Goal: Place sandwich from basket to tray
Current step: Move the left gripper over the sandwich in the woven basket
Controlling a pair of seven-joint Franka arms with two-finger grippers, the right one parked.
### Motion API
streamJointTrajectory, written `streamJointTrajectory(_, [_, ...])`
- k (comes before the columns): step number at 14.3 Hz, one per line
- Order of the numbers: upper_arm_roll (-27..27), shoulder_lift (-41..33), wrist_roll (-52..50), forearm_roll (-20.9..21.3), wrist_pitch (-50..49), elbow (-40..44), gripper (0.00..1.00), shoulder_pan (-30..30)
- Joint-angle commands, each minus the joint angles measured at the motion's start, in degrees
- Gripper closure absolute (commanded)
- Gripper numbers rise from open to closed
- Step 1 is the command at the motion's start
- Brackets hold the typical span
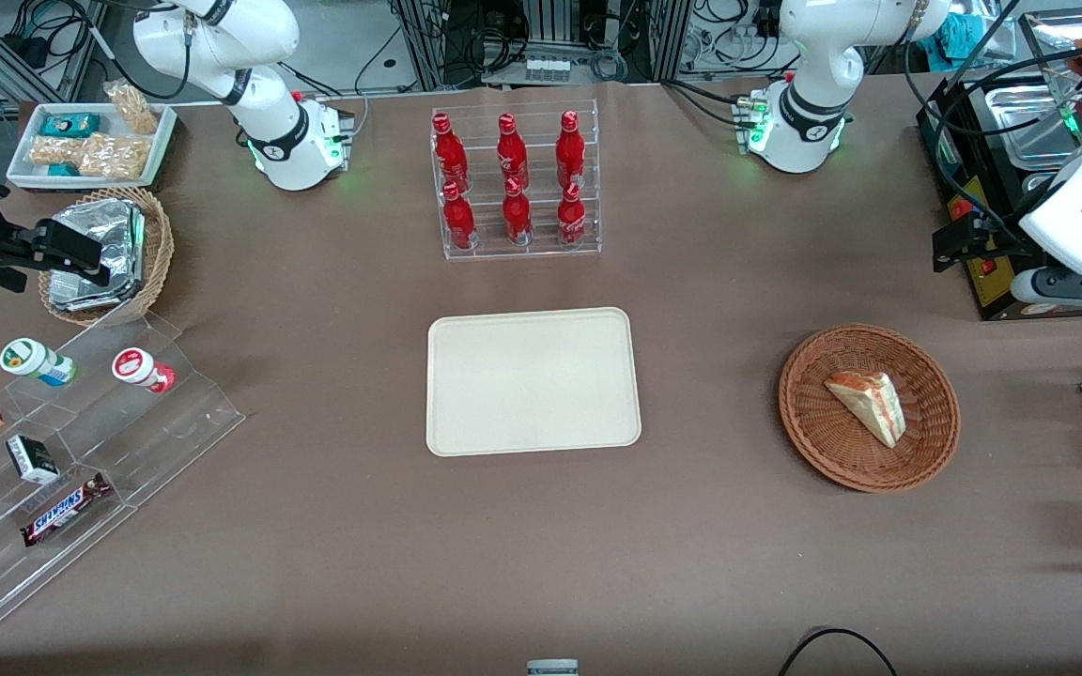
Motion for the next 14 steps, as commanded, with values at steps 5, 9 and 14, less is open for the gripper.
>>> streamJointTrajectory(5, [-0.25, 2.88, -0.37, 1.33, 5.53, -8.25, 0.0, 2.14])
streamJointTrajectory(9, [-0.25, 3.76, -2.29, 1.07, 27.04, -23.81, 0.0, 3.2])
streamJointTrajectory(14, [-0.25, 5.96, -17.46, 0.72, 47.29, -35.17, 0.0, 4.86])
